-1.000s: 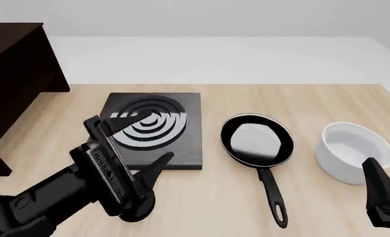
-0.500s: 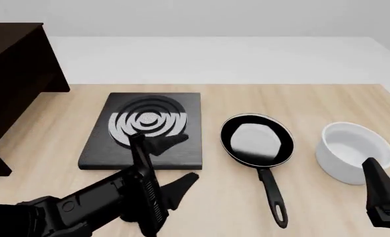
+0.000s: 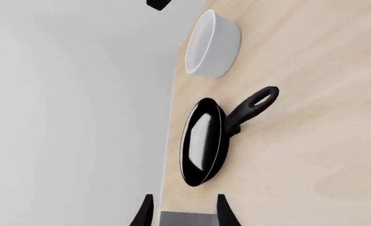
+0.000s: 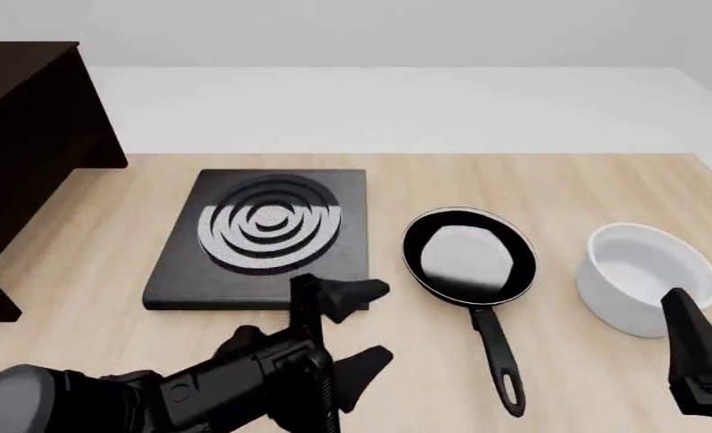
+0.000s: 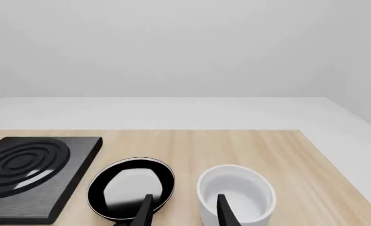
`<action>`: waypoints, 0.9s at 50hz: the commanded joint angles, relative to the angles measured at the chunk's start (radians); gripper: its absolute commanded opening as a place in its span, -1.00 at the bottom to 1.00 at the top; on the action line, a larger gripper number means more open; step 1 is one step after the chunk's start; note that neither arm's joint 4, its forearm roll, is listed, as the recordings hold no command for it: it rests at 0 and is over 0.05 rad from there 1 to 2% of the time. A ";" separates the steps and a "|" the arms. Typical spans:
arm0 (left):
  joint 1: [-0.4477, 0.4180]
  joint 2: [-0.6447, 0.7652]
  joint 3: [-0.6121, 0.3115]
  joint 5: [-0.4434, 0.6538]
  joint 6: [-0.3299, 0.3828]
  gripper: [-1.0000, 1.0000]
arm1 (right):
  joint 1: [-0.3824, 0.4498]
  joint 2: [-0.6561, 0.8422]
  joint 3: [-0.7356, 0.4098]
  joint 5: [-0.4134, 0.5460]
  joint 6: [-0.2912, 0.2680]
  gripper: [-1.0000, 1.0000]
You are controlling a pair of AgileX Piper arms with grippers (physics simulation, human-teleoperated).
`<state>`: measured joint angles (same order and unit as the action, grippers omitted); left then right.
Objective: Put the frying pan under the cabinet shelf.
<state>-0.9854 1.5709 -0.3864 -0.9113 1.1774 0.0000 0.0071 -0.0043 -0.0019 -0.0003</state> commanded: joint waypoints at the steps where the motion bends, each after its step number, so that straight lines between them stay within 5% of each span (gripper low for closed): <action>1: -0.029 0.063 -0.014 -0.035 0.043 1.00 | 0.000 0.000 0.000 0.000 0.000 1.00; 29: -0.082 0.257 -0.056 -0.128 0.147 1.00 | 0.000 0.000 0.000 0.000 0.000 1.00; 45: -0.100 0.293 -0.121 -0.083 0.157 1.00 | 0.000 0.000 0.000 0.000 0.000 1.00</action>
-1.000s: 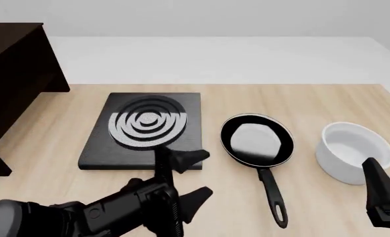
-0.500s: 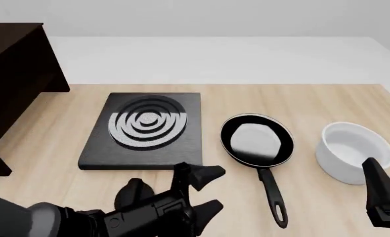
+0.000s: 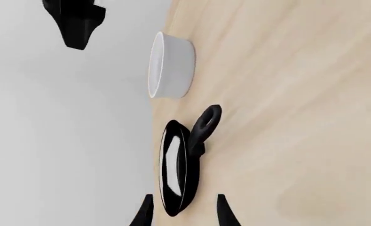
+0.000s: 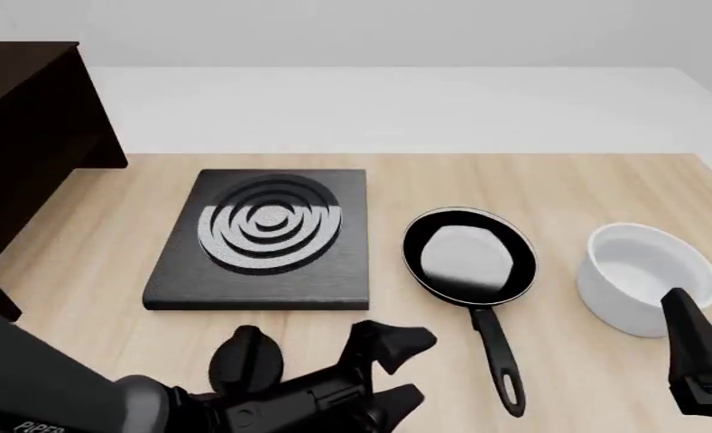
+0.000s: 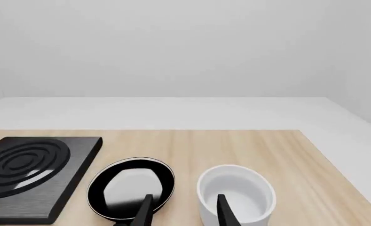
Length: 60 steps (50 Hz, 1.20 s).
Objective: Put the frying pan under the cabinet shelf.
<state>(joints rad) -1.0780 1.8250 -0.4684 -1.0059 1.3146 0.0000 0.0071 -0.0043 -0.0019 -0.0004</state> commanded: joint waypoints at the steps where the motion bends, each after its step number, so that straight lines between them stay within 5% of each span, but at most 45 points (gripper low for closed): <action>1: -0.006 0.043 -0.042 0.014 0.018 1.00 | 0.000 0.000 0.000 0.000 0.000 1.00; 60: 0.000 0.224 -0.264 0.113 0.061 1.00 | 0.000 0.000 0.000 0.000 0.000 1.00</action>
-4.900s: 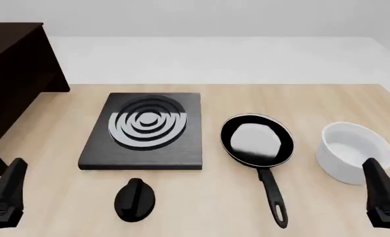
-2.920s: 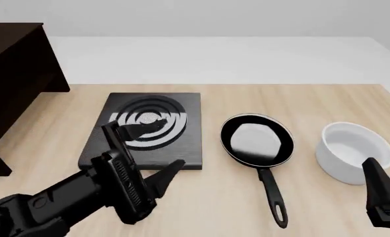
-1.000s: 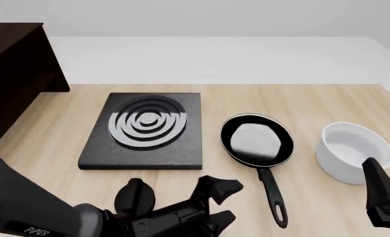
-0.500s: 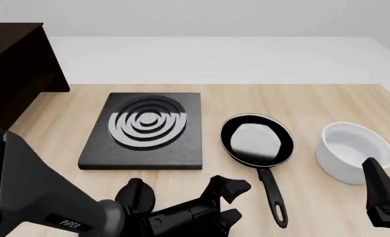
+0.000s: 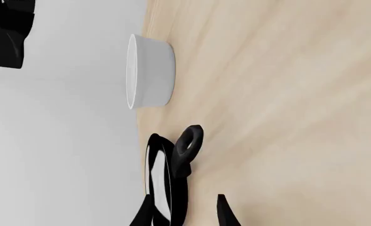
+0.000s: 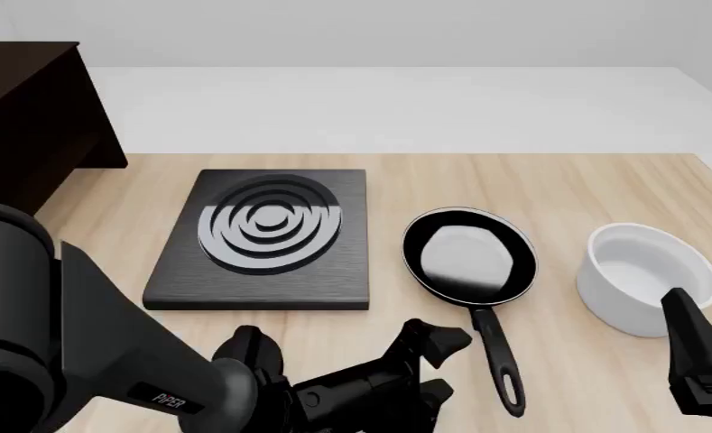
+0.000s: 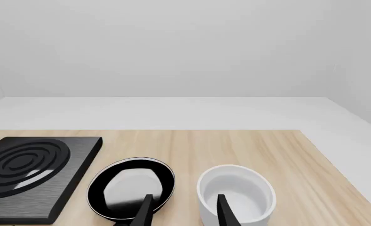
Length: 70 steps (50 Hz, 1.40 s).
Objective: Put the frying pan under the cabinet shelf.
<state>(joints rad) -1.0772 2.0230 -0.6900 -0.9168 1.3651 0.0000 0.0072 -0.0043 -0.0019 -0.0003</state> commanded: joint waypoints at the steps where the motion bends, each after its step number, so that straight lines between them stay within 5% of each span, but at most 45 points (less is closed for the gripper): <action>1: -0.001 0.027 -0.043 0.024 0.011 1.00 | 0.000 0.000 0.000 0.000 0.000 1.00; 70: -0.003 0.204 -0.278 0.172 0.070 1.00 | 0.000 0.000 0.000 0.000 0.000 1.00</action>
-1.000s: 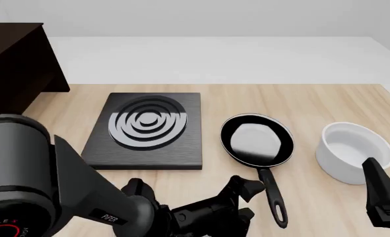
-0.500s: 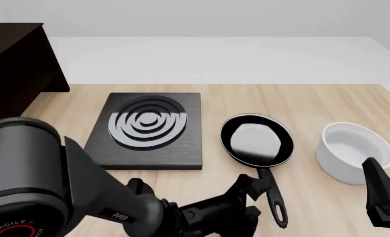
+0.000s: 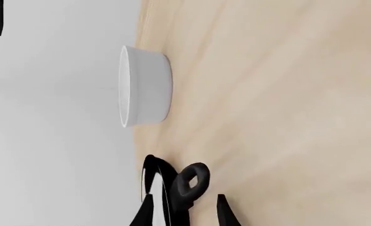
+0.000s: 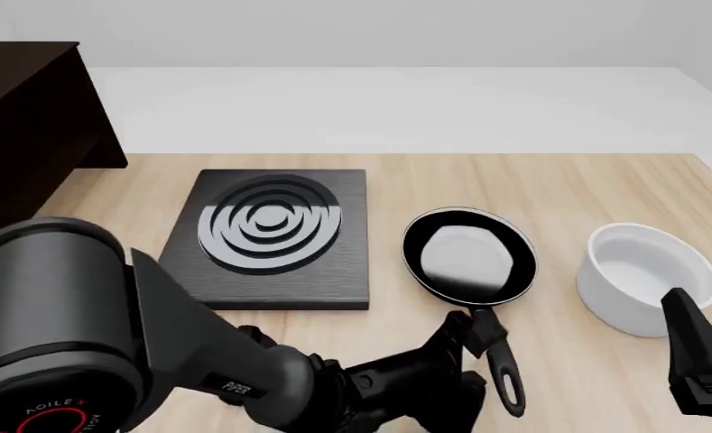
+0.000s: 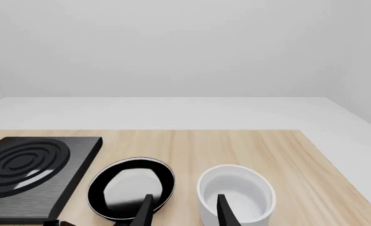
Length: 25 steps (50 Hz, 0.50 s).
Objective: Put the frying pan under the cabinet shelf.
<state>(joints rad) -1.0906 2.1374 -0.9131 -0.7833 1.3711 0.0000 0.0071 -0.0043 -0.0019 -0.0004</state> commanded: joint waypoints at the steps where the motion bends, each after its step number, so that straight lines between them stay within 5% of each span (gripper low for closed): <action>1: 0.011 0.095 -0.057 0.040 0.067 1.00 | 0.000 0.000 0.000 0.000 0.000 1.00; 25: 0.017 0.161 -0.160 0.133 0.062 1.00 | 0.000 0.000 0.000 0.000 0.000 1.00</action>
<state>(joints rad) -1.0817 2.1666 -1.0054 -0.6915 1.2911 0.0000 0.0072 -0.0043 -0.0019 -0.0004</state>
